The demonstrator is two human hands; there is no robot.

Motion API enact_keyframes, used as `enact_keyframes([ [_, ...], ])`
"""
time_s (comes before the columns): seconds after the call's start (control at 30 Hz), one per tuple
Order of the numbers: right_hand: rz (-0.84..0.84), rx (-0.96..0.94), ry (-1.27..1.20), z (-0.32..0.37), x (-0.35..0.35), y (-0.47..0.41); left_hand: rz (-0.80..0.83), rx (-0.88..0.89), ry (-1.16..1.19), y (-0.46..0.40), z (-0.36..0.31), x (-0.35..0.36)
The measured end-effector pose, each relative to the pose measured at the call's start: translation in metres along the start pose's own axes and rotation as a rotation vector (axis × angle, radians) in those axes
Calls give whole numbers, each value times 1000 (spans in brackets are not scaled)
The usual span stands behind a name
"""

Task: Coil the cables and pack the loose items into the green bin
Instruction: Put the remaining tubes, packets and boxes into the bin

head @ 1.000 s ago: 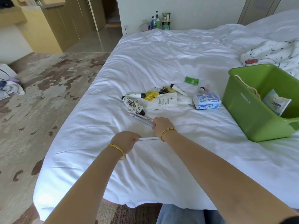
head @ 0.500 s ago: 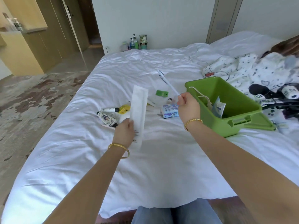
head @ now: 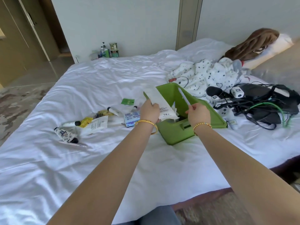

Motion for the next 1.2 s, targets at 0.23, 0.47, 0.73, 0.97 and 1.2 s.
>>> enact_keyframes([
  [0.23,-24,27,161,-8,8,-7,210,16,-369,-20,-1,45],
  [0.47,102,26,172,-2,29,-3,159,465,-783,-7,-24,61],
  [0.73,214,-148,577,23,50,10,264,543,-977,4,5,37],
  [0.97,-261,-231,153,80,34,36,109,456,-863,-7,35,-55],
  [1.2,16,-654,188,155,151,117,94,109,-998,-29,126,-152],
])
Point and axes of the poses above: each hand's wrist, its own y-axis away from the middle knuckle, its own x-axis out of the palm, z = x × y, the point moved 9 cm from there along -y, towards the middle knuckle, and after that the axes turned 3 degrees about -z, right-handed, at the moved point
